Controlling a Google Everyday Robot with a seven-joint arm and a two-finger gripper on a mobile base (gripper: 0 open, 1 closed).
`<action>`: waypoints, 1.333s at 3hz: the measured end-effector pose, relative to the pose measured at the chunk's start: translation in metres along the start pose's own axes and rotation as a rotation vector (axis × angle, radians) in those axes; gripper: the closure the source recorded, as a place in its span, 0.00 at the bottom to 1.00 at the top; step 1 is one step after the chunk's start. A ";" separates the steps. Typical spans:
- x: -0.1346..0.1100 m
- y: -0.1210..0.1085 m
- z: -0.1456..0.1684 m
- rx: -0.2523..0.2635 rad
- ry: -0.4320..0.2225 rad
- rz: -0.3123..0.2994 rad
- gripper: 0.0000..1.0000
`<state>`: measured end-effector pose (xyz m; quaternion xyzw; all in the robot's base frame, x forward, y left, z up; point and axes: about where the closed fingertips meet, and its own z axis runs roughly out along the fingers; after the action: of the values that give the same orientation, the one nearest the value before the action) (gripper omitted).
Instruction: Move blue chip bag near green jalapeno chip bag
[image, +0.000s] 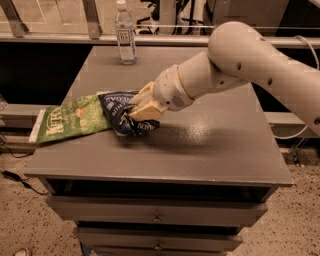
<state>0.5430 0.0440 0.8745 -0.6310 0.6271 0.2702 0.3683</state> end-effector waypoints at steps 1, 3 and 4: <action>-0.003 0.007 0.001 -0.020 -0.011 0.003 0.21; 0.000 -0.003 -0.021 0.034 -0.013 0.013 0.00; 0.013 -0.022 -0.064 0.127 -0.004 0.034 0.00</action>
Offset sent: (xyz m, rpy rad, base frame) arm -0.0091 -0.0043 0.0073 0.0233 0.0125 0.0018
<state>0.5576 -0.0164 0.9038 -0.5950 0.6529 0.2373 0.4042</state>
